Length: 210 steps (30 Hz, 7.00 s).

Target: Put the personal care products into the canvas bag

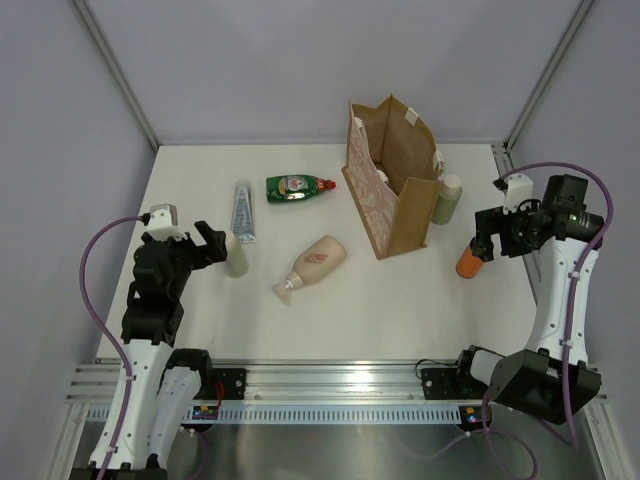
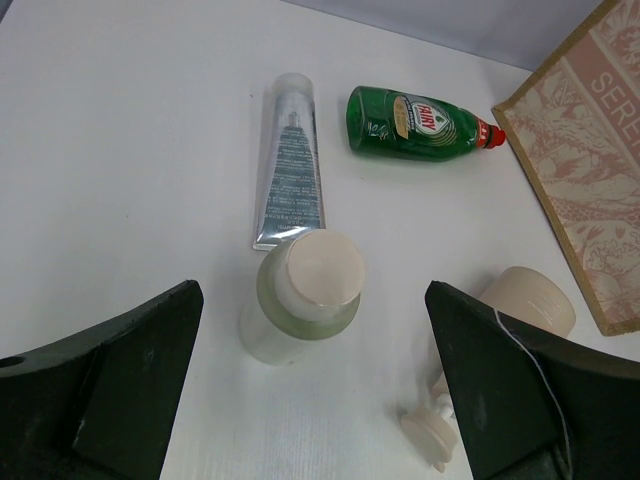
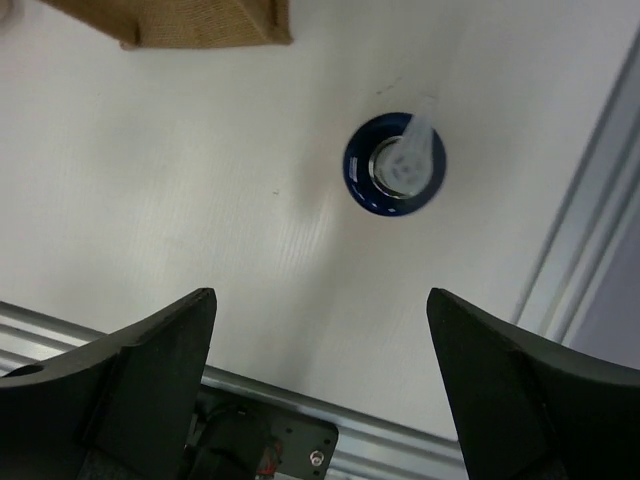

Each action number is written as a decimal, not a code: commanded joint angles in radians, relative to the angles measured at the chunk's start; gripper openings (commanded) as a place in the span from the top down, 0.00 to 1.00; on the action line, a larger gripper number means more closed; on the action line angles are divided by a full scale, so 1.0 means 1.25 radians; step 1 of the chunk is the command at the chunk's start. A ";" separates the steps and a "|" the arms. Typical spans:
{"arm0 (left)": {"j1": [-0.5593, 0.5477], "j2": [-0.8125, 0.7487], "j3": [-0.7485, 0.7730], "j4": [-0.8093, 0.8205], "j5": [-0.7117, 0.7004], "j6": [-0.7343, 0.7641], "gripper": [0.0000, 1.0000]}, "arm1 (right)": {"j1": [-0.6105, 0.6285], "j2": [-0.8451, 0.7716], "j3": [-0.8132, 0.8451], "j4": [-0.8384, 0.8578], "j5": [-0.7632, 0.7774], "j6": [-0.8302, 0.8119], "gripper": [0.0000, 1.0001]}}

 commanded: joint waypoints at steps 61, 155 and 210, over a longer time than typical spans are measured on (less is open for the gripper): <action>-0.004 0.021 0.032 0.041 0.009 0.026 0.01 | 0.014 -0.065 0.048 0.300 -0.281 0.185 1.00; -0.650 0.976 0.514 -0.211 -0.254 0.253 0.01 | 0.074 -0.297 -0.361 0.352 -0.575 0.017 0.01; -0.477 0.928 0.458 -0.085 0.705 -0.168 1.00 | 0.517 -0.180 -0.165 0.093 -0.326 -0.381 0.02</action>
